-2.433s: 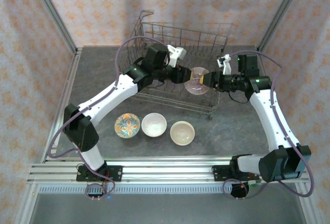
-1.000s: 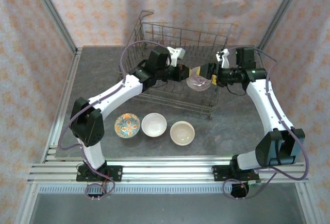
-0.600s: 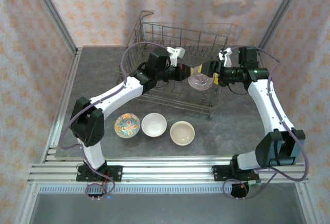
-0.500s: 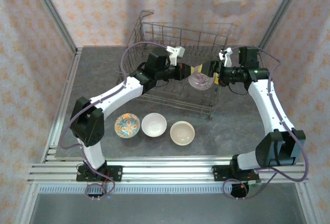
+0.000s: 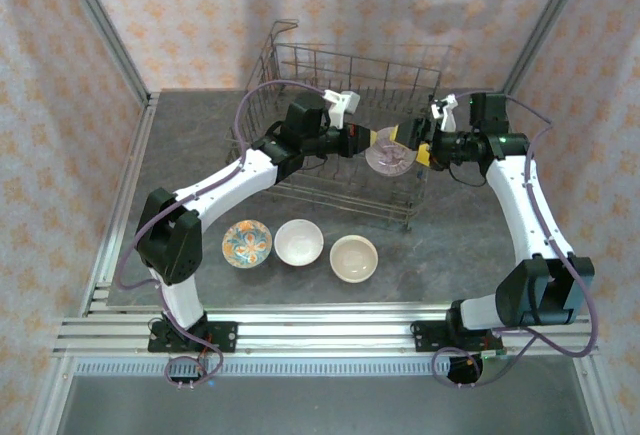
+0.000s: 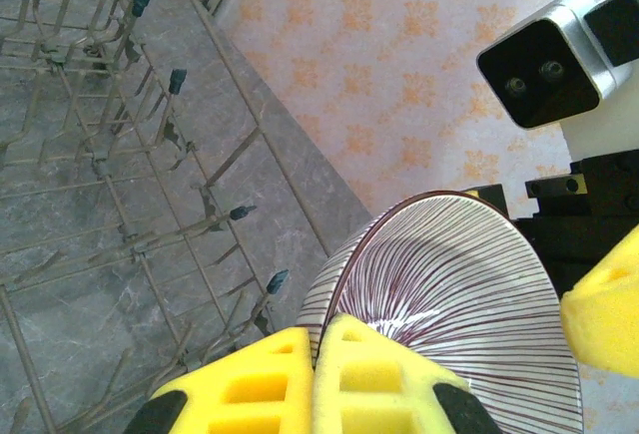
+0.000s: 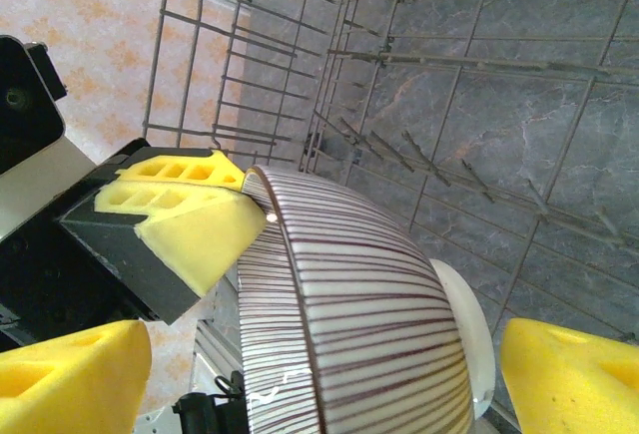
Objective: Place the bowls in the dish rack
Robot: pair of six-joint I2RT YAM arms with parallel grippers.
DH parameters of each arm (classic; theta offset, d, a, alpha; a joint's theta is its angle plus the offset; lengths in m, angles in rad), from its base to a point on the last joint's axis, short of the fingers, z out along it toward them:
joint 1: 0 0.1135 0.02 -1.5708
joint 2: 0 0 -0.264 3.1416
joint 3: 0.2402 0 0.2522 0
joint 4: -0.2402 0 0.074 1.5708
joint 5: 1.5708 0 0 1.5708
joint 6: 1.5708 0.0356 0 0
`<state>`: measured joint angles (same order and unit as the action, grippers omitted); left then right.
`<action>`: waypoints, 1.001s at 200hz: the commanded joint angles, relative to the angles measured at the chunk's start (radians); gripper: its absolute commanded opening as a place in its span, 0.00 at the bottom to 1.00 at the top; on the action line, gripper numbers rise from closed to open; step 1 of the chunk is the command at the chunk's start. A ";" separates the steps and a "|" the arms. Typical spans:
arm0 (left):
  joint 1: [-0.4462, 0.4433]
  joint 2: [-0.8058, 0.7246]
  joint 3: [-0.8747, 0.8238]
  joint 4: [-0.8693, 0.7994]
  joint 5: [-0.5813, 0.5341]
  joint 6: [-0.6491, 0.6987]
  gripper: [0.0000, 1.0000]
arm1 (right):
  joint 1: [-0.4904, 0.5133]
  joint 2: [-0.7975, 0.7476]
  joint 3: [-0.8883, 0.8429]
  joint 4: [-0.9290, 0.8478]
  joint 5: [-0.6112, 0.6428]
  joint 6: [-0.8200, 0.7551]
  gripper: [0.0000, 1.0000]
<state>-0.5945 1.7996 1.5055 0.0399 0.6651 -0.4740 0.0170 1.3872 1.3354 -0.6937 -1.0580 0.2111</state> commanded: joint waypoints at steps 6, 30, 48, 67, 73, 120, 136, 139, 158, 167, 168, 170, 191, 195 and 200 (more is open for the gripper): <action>0.010 -0.072 0.000 0.069 -0.006 0.002 0.00 | -0.006 -0.026 0.010 0.010 -0.027 0.028 0.91; 0.010 -0.070 -0.007 0.125 -0.006 -0.028 0.00 | -0.005 -0.028 0.004 -0.015 -0.041 0.014 0.93; 0.010 -0.066 -0.005 0.152 -0.004 -0.042 0.00 | -0.006 -0.031 -0.002 -0.047 -0.025 -0.005 0.94; 0.010 -0.063 -0.005 0.172 0.002 -0.055 0.00 | -0.009 -0.037 -0.016 -0.030 -0.026 0.013 0.95; 0.010 -0.062 -0.007 0.178 0.003 -0.060 0.00 | -0.009 -0.038 -0.022 -0.021 -0.028 0.022 0.95; 0.010 -0.044 -0.005 0.236 -0.006 -0.103 0.00 | -0.009 -0.047 -0.040 0.069 -0.094 0.106 0.96; 0.009 -0.028 -0.001 0.271 0.002 -0.126 0.00 | -0.009 -0.045 -0.048 0.087 -0.110 0.130 0.96; 0.007 -0.024 -0.001 0.277 0.002 -0.131 0.00 | -0.009 -0.044 -0.049 0.090 -0.113 0.135 0.96; 0.002 -0.005 0.007 0.308 0.012 -0.152 0.00 | -0.008 -0.042 -0.053 0.105 -0.116 0.151 0.96; -0.001 0.002 0.010 0.320 0.020 -0.162 0.00 | -0.008 -0.043 -0.051 0.106 -0.114 0.149 0.96; -0.001 0.002 0.011 0.322 0.021 -0.162 0.00 | -0.008 -0.043 -0.051 0.106 -0.113 0.149 0.96; -0.002 0.005 0.011 0.323 0.023 -0.164 0.00 | -0.007 -0.043 -0.051 0.106 -0.112 0.148 0.96; -0.008 0.014 0.012 0.320 0.036 -0.166 0.00 | -0.009 -0.041 -0.037 0.105 -0.104 0.146 0.95; -0.007 0.014 0.010 0.321 0.037 -0.167 0.00 | -0.009 -0.041 -0.034 0.104 -0.101 0.148 0.94; -0.007 0.015 0.007 0.323 0.039 -0.169 0.00 | -0.008 -0.039 -0.027 0.102 -0.098 0.149 0.94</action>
<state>-0.5957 1.8004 1.4963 0.2634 0.6739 -0.6083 0.0158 1.3685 1.2888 -0.6209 -1.1450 0.3443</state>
